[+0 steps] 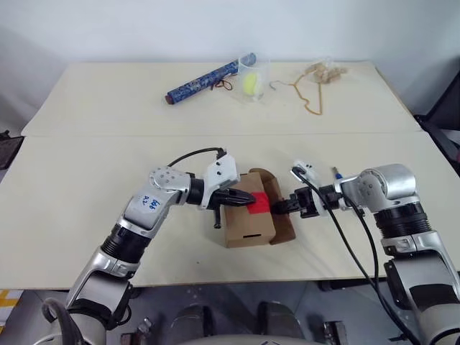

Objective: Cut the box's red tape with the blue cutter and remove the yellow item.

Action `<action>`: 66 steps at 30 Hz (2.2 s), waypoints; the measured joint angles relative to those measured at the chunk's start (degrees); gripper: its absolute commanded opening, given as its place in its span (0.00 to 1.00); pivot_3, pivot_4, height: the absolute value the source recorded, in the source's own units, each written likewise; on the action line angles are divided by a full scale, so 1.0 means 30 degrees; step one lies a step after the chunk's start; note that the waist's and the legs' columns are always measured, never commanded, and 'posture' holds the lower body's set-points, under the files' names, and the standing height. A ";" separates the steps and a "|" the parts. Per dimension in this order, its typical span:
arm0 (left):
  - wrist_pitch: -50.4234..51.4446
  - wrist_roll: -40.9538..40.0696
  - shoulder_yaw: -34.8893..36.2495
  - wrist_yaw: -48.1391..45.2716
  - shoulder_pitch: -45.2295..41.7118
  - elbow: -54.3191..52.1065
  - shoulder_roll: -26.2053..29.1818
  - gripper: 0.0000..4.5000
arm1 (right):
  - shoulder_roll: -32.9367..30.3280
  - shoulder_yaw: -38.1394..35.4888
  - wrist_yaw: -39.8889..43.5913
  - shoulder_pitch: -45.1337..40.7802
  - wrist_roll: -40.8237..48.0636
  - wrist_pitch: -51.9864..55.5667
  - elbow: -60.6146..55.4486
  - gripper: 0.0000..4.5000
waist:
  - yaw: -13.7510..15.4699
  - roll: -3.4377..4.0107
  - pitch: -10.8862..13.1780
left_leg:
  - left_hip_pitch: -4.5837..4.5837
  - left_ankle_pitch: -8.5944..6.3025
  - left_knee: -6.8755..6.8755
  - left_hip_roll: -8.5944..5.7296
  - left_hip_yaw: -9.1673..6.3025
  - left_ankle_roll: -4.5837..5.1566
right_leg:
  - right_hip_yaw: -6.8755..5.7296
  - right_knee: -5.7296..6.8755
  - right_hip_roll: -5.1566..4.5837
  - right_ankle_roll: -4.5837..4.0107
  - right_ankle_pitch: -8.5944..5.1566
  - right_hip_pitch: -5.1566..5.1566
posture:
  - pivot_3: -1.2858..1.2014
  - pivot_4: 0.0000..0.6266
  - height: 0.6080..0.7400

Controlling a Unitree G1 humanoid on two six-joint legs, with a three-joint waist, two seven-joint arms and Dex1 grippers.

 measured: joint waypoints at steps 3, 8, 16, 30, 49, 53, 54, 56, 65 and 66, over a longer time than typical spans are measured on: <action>-0.0066 -0.0004 -0.0003 0.0010 0.0004 0.0060 -0.0208 0.00 | -0.0094 -0.0112 -0.0175 0.0076 0.0011 0.0496 -0.0493 0.01 | 0.0038 0.0000 0.0000 | -0.0013 -0.0001 -0.0007 0.0002 -0.0005 0.0000 | -0.0005 -0.0020 -0.0002 0.0000 0.0000 -0.0001 | 0.52 0.24 1.00; -0.0265 -0.0053 -0.0073 0.0176 0.0009 0.0365 -0.1232 0.00 | -0.1117 -0.0465 -0.0450 0.0155 0.0290 0.1952 -0.1497 0.01 | 0.0439 0.0021 0.0014 | -0.0077 -0.0003 -0.0004 -0.0007 -0.0015 0.0005 | -0.0018 -0.0052 -0.0008 0.0003 0.0002 -0.0037 | 0.52 0.24 1.00; -0.1735 0.0019 -0.0452 0.0581 -0.0360 0.2425 -0.3936 0.00 | -0.5575 0.0051 -0.0702 -0.0300 0.1746 0.3033 -0.2203 0.01 | 0.0948 0.0072 0.0056 | -0.0110 -0.0005 0.0012 -0.0027 0.0004 0.0035 | -0.0034 -0.0127 -0.0031 0.0007 0.0007 -0.0035 | 0.52 0.24 1.00; -0.5087 0.1045 -0.0768 0.1638 -0.1957 0.6481 -0.7759 0.00 | -1.2028 0.3532 -0.0972 -0.4251 0.4790 0.3035 -0.2808 0.01 | 0.0908 0.0102 0.0125 | -0.0143 -0.0021 0.0006 -0.0005 0.0040 0.0048 | -0.0046 -0.0225 -0.0044 -0.0012 0.0019 -0.0073 | 0.52 0.24 1.00; -0.2878 0.2479 -0.0197 0.3695 -0.1316 0.5112 -0.6344 0.00 | -1.1580 0.8687 -0.3468 -0.9700 0.8358 0.3037 -0.2375 0.01 | 0.0869 0.0105 0.0126 | -0.0141 -0.0023 0.0023 0.0042 0.0103 0.0063 | -0.0075 -0.0183 -0.0078 -0.0050 0.0066 -0.0106 | 0.52 0.24 1.00; -0.2539 0.2479 -0.0116 0.3974 -0.1258 0.5050 -0.6411 0.00 | -1.1499 0.9351 -0.4025 -1.0210 0.8656 0.3038 -0.2465 0.01 | 0.0871 0.0094 0.0121 | -0.0137 -0.0024 0.0025 0.0063 0.0132 0.0071 | -0.0105 -0.0194 -0.0082 -0.0063 0.0094 -0.0106 | 0.52 0.24 1.00; -0.2449 0.2477 -0.0072 0.3982 -0.1257 0.5000 -0.6400 0.00 | -1.1417 0.9408 -0.4263 -1.0286 0.8774 0.3037 -0.2464 0.01 | 0.0872 0.0093 0.0120 | -0.0136 -0.0024 0.0026 0.0068 0.0143 0.0071 | -0.0113 -0.0196 -0.0082 -0.0070 0.0099 -0.0106 | 0.52 0.24 1.00; -0.2192 0.2479 -0.0037 0.4062 -0.1258 0.4759 -0.6365 0.00 | -1.1225 0.9551 -0.4770 -1.0453 0.8983 0.3038 -0.2462 0.01 | 0.0820 0.0093 0.0120 | -0.0123 -0.0024 0.0025 0.0068 0.0176 0.0071 | -0.0119 -0.0195 -0.0081 -0.0078 0.0106 -0.0108 | 0.52 0.24 1.00; -0.0185 0.2580 -0.0157 0.4092 -0.1110 0.3747 -0.5285 0.00 | -1.0480 0.9918 -0.6498 -1.1293 1.0416 0.3037 -0.2765 0.01 | 0.0491 0.0094 0.0120 | -0.0110 -0.0024 0.0026 0.0106 0.0198 0.0071 | -0.0123 -0.0188 -0.0080 -0.0083 0.0113 -0.0111 | 0.52 0.24 1.00; -0.0028 0.2701 -0.0236 0.4153 -0.1052 0.3780 -0.5155 0.00 | -1.0286 0.9948 -0.6701 -1.1418 1.0571 0.3037 -0.2781 0.01 | 0.0479 0.0094 0.0120 | -0.0110 -0.0024 0.0026 0.0107 0.0199 0.0071 | -0.0123 -0.0185 -0.0081 -0.0083 0.0113 -0.0113 | 0.52 0.24 1.00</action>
